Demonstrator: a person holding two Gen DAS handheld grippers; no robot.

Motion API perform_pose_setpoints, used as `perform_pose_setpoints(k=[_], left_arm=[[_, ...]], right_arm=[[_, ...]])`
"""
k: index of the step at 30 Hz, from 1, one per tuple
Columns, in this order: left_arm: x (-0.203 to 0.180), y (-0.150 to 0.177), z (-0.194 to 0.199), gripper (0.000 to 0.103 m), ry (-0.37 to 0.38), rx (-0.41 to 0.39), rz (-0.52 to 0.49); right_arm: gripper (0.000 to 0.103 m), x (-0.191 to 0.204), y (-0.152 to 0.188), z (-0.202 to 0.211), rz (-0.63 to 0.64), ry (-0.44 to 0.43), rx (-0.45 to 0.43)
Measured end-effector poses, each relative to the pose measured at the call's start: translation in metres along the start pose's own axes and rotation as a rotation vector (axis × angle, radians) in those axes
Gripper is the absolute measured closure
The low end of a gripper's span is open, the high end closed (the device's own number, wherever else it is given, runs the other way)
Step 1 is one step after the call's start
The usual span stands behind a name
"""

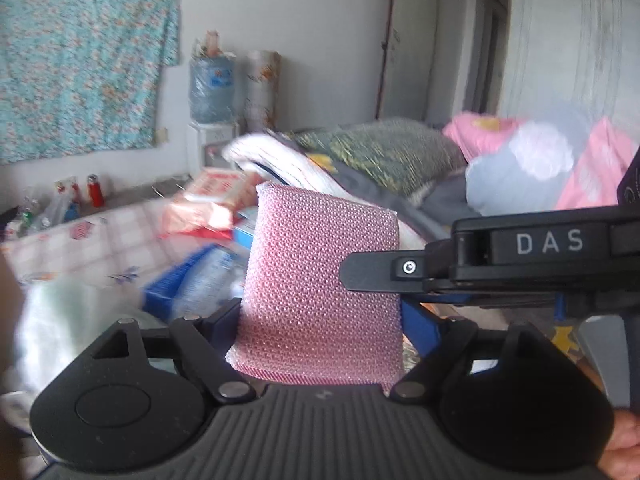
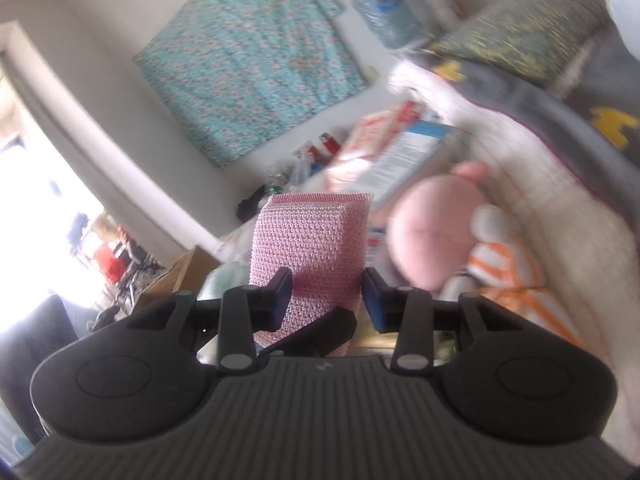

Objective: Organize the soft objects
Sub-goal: 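Carry the pink sponge with the left tool into the cardboard box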

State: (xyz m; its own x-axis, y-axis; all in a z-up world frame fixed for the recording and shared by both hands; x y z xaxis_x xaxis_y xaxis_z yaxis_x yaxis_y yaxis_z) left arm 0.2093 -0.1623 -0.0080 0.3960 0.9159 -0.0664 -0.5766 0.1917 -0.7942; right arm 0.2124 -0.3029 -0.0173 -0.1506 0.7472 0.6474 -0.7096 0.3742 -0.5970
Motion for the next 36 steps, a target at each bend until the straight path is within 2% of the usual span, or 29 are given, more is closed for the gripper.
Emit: perform_pose_setpoints(k=[4, 9, 12, 15, 19, 23, 27, 30, 34, 36], left_arm=[[0.039, -0.004, 0.049, 0.019, -0.082, -0.050, 0.049], [0.116, -0.002, 0.116, 0.019, -0.273, -0.093, 0.125], [0.168, 0.000, 0.147, 0.019, -0.377, -0.085, 0.183], [0.224, 0.004, 0.160, 0.019, -0.420, -0.042, 0.264], [0.292, 0.009, 0.145, 0.019, -0.414, 0.043, 0.360], [0.341, 0.011, 0.112, 0.020, -0.387, 0.123, 0.394], [0.379, 0.018, 0.068, 0.019, -0.329, 0.200, 0.441], [0.401, 0.031, 0.030, 0.019, -0.287, 0.288, 0.485], [0.417, 0.058, 0.001, 0.020, -0.278, 0.366, 0.539], [0.427, 0.063, -0.007, 0.024, -0.291, 0.382, 0.554]], right_arm=[[0.061, 0.060, 0.003, -0.004, 0.081, -0.062, 0.014], [0.058, 0.156, 0.013, -0.040, 0.166, -0.213, 0.099], [0.056, 0.219, 0.026, -0.071, 0.220, -0.301, 0.178], [0.055, 0.274, 0.041, -0.110, 0.253, -0.355, 0.268], [0.055, 0.320, 0.056, -0.164, 0.265, -0.346, 0.358], [0.055, 0.337, 0.059, -0.214, 0.263, -0.288, 0.406], [0.055, 0.329, 0.051, -0.259, 0.300, -0.200, 0.418], [0.056, 0.319, 0.043, -0.289, 0.339, -0.137, 0.415], [0.056, 0.310, 0.033, -0.307, 0.339, -0.120, 0.400], [0.056, 0.304, 0.027, -0.304, 0.328, -0.130, 0.385]])
Point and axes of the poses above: each gripper's, at about its wrist camera, not at the fingertips, and z roughly against the way its jaws point, x to its left, y to its underside, the point moved 8 cm from there along -z, roughly the way its jaws point, and after that the axes turned 4 degrees about x, right-handed, at the moved point
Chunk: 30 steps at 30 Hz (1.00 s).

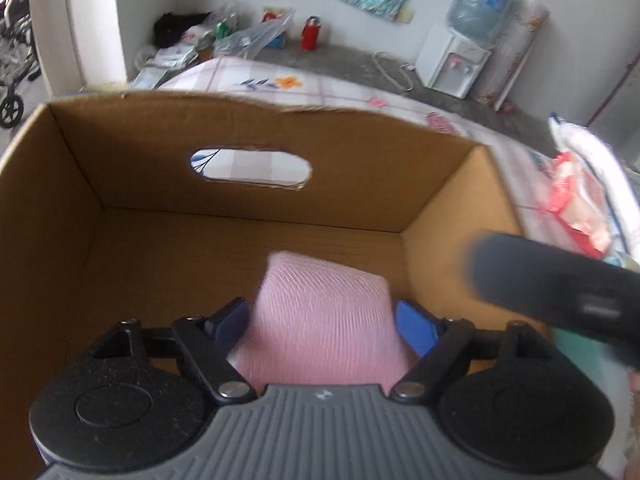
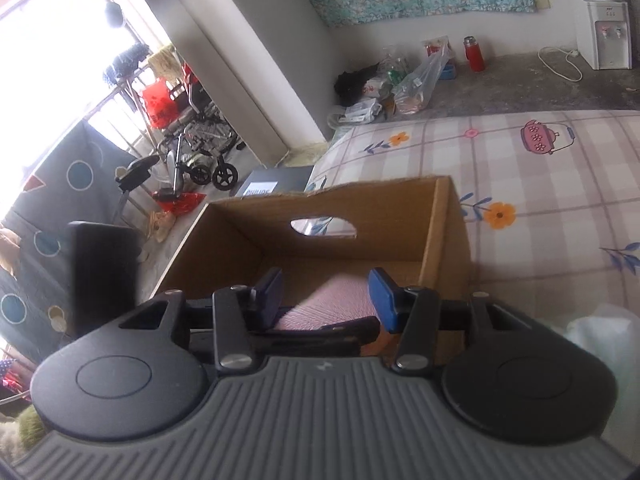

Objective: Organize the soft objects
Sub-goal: 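Carry the pink sponge with the left tool into the cardboard box, then open the left tool to release the sponge and withdraw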

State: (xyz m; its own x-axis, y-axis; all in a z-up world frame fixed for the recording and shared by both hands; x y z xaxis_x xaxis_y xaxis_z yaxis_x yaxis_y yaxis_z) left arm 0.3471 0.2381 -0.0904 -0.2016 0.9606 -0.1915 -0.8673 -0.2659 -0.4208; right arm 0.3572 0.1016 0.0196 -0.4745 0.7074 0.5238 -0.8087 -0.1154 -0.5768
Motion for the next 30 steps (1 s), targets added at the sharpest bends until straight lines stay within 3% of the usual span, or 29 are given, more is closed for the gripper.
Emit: perform_pose_setpoints(k=[5, 10, 18, 30], left_arm=[[0.014, -0.001, -0.012, 0.035, 0.010, 0.035, 0.048], [0.020, 0.001, -0.020, 0.036, 0.074, 0.065, 0.164], [0.015, -0.013, -0.027, 0.041, 0.078, 0.009, 0.305], [-0.002, -0.020, -0.026, 0.038, 0.065, -0.082, 0.229]], right_arm=[[0.055, -0.018, -0.002, 0.020, -0.022, -0.037, -0.038], [0.055, -0.043, -0.001, 0.034, -0.068, -0.047, -0.065], [0.055, -0.074, 0.011, 0.038, -0.125, -0.047, -0.069], [0.055, -0.081, 0.017, 0.045, -0.130, -0.042, -0.067]])
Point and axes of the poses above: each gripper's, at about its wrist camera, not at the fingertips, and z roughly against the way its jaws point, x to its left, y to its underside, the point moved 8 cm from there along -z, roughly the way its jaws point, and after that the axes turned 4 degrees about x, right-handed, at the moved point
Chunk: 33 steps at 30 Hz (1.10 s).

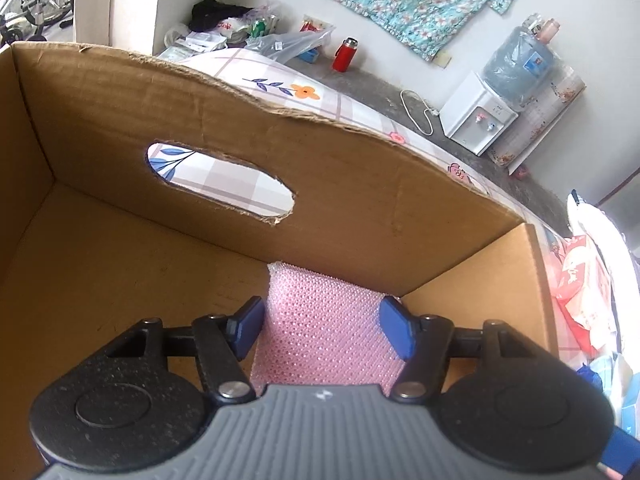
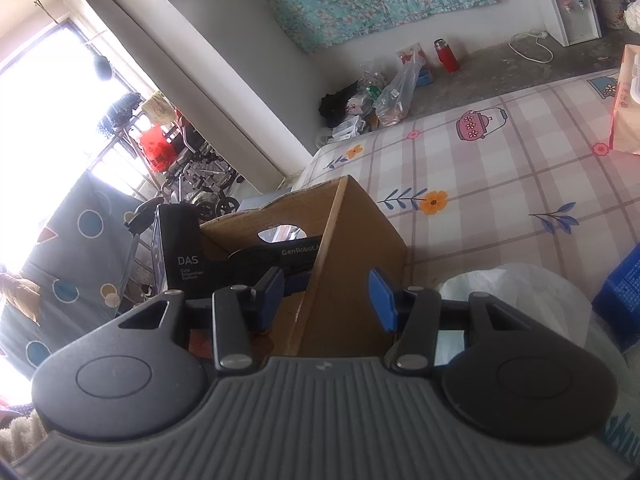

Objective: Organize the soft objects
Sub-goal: 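Open the left tool to release the sponge and withdraw, then grasp the blue-and-white medicine box with the left tool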

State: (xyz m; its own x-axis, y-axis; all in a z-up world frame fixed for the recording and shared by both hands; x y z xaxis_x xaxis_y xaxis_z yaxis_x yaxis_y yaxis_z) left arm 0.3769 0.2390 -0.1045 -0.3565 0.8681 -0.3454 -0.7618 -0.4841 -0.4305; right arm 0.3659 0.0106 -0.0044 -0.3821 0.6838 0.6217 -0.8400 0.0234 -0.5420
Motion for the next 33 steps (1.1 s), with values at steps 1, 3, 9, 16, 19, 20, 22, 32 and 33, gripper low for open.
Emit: perform_pose_setpoints(k=[1, 3, 9, 16, 19, 20, 22, 32, 33], left_arm=[[0.001, 0.002, 0.002, 0.037, 0.000, 0.000, -0.001], [0.002, 0.003, 0.005, 0.030, 0.002, 0.012, 0.003], [0.003, 0.000, 0.036, 0.015, 0.000, -0.034, 0.008], [-0.014, 0.005, 0.100, 0.008, 0.026, -0.120, -0.040], [-0.028, 0.011, 0.130, 0.002, 0.069, -0.155, -0.057], [-0.034, 0.012, 0.139, 0.000, 0.095, -0.168, -0.060], [-0.047, 0.013, 0.152, 0.000, 0.126, -0.180, -0.067], [-0.148, 0.061, 0.176, 0.000, 0.207, -0.173, -0.261], [-0.164, 0.069, 0.171, 0.000, 0.217, -0.157, -0.295]], right_arm=[[0.055, -0.001, 0.001, 0.002, 0.000, 0.001, 0.000], [0.055, -0.002, 0.004, 0.008, 0.000, 0.006, -0.004], [0.055, -0.005, 0.009, 0.035, -0.001, 0.016, -0.033], [0.055, -0.011, 0.026, 0.066, -0.023, 0.017, -0.058], [0.055, -0.016, 0.035, 0.081, -0.037, 0.022, -0.070], [0.055, -0.019, 0.039, 0.086, -0.041, 0.025, -0.074], [0.055, -0.026, 0.045, 0.097, -0.050, 0.030, -0.078], [0.055, -0.082, 0.064, 0.174, -0.096, 0.116, -0.153], [0.055, -0.089, 0.064, 0.183, -0.099, 0.134, -0.166]])
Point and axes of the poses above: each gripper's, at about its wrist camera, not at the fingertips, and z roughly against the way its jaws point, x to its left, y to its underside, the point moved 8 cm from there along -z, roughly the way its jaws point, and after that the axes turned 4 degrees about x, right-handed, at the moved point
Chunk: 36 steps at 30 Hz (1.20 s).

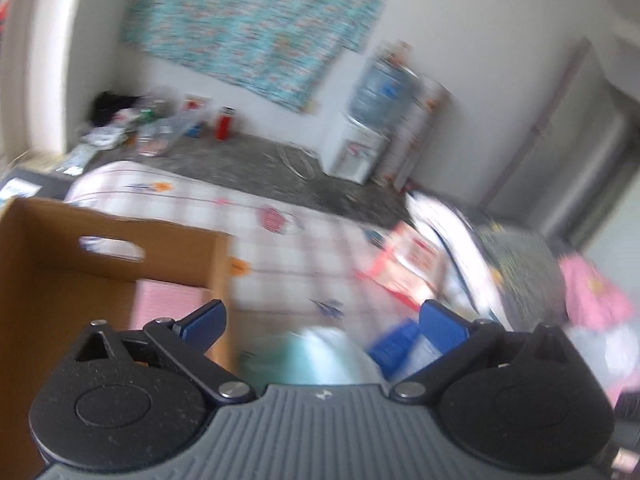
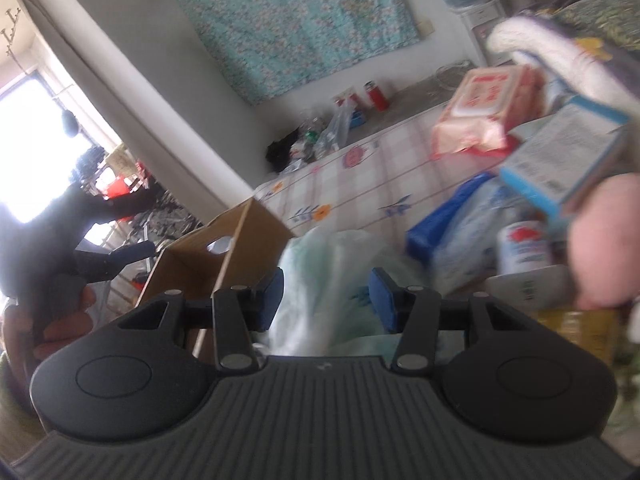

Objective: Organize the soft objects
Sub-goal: 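Grasp the blue-and-white medicine box with the left tool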

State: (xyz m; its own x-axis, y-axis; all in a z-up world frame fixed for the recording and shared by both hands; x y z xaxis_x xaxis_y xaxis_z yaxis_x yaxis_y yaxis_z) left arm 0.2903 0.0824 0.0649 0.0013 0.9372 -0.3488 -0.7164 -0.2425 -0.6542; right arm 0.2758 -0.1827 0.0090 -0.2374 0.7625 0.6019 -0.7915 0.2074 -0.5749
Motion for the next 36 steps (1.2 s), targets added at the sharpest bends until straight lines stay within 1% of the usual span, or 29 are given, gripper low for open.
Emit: perform_pose_setpoints(k=[4, 6, 9, 11, 13, 15, 18, 20, 24, 28, 30, 33, 35, 36], left_arm=[[-0.057, 0.018, -0.037, 0.000, 0.052, 0.069, -0.109], [-0.084, 0.022, -0.056, 0.000, 0.071, 0.089, -0.162], [-0.120, 0.025, -0.089, 0.001, 0.089, 0.120, -0.280], [-0.141, 0.029, -0.113, 0.002, 0.083, 0.136, -0.390], [-0.158, 0.032, -0.135, 0.003, 0.058, 0.127, -0.489], [-0.174, 0.039, -0.152, 0.003, 0.061, 0.132, -0.582], [-0.194, 0.051, -0.176, 0.003, 0.100, 0.170, -0.690], [-0.203, 0.057, -0.191, 0.002, 0.127, 0.203, -0.733], [-0.215, 0.063, -0.219, 0.002, 0.163, 0.263, -0.764], [-0.223, 0.061, -0.241, 0.002, 0.195, 0.311, -0.723], [-0.226, 0.062, -0.248, 0.003, 0.201, 0.329, -0.708], [-0.229, 0.064, -0.253, 0.012, 0.210, 0.344, -0.687], [-0.231, 0.064, -0.254, 0.025, 0.212, 0.348, -0.664], [-0.232, 0.064, -0.254, 0.026, 0.215, 0.352, -0.652]], right_arm=[[0.055, -0.044, -0.011, 0.032, -0.030, 0.078, -0.060], [0.055, -0.068, -0.019, 0.044, -0.062, 0.111, -0.088], [0.055, -0.102, -0.033, 0.057, -0.106, 0.147, -0.125], [0.055, -0.124, -0.043, 0.058, -0.145, 0.155, -0.138], [0.054, -0.145, -0.055, 0.056, -0.192, 0.153, -0.142], [0.054, -0.164, -0.067, 0.050, -0.237, 0.154, -0.135], [0.054, -0.189, -0.082, 0.034, -0.287, 0.155, -0.113], [0.054, -0.203, -0.088, 0.024, -0.309, 0.169, -0.086], [0.054, -0.221, -0.093, 0.005, -0.336, 0.179, -0.032], [0.054, -0.232, -0.094, -0.013, -0.351, 0.175, 0.005], [0.054, -0.237, -0.094, -0.022, -0.362, 0.166, 0.020], [0.054, -0.239, -0.093, -0.033, -0.374, 0.148, 0.031], [0.056, -0.238, -0.093, -0.038, -0.374, 0.136, 0.028], [0.058, -0.238, -0.093, -0.040, -0.373, 0.129, 0.025]])
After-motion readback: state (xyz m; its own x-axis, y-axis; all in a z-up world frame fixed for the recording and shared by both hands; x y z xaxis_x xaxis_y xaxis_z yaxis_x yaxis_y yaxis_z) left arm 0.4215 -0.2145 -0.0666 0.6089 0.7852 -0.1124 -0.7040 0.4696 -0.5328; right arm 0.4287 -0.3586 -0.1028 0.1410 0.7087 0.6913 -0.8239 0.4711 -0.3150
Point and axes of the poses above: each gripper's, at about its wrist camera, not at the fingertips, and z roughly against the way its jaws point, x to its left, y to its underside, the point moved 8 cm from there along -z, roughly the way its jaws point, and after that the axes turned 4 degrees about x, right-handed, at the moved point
